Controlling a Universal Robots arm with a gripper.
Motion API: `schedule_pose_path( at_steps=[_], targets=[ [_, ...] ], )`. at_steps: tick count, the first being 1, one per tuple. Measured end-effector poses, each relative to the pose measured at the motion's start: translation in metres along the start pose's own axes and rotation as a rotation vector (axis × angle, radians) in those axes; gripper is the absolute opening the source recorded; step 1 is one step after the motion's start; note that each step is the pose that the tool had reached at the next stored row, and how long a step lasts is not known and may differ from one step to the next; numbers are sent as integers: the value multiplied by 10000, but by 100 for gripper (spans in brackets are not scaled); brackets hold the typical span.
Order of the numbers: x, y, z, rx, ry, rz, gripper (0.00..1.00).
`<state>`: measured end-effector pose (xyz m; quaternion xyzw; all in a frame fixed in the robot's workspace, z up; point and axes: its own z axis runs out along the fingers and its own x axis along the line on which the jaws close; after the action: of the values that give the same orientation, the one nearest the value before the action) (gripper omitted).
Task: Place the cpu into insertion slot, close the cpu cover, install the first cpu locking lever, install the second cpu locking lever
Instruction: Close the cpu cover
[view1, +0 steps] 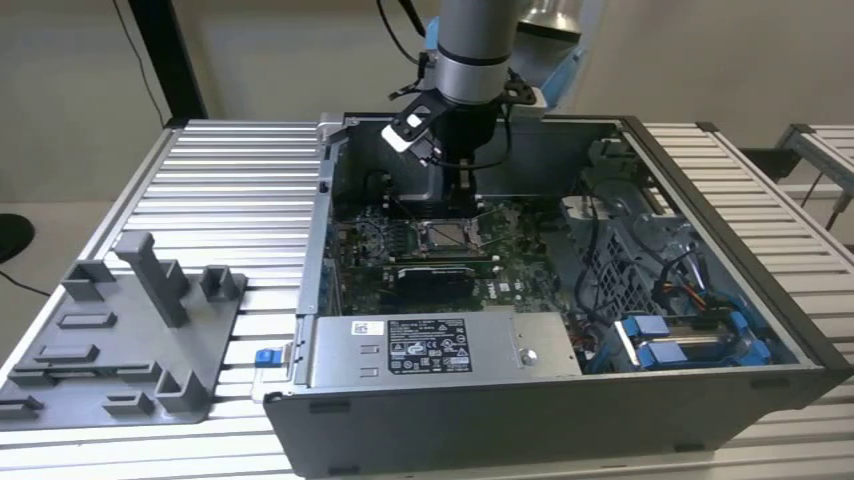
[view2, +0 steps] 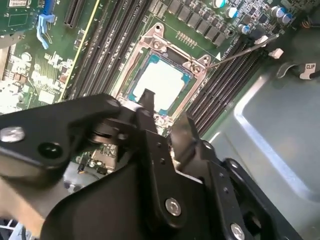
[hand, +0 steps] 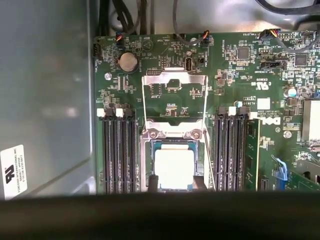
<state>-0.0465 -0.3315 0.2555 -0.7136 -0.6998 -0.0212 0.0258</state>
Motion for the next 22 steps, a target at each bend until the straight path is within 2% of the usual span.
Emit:
schedule_pose_path(
  at_steps=[10, 14, 22],
  targets=[
    [-19, 3, -2, 0, -1, 0, 0],
    [-10, 169, 26, 39, -1, 1, 0],
    [15, 530, 87, 66, -2, 4, 0]
  ],
)
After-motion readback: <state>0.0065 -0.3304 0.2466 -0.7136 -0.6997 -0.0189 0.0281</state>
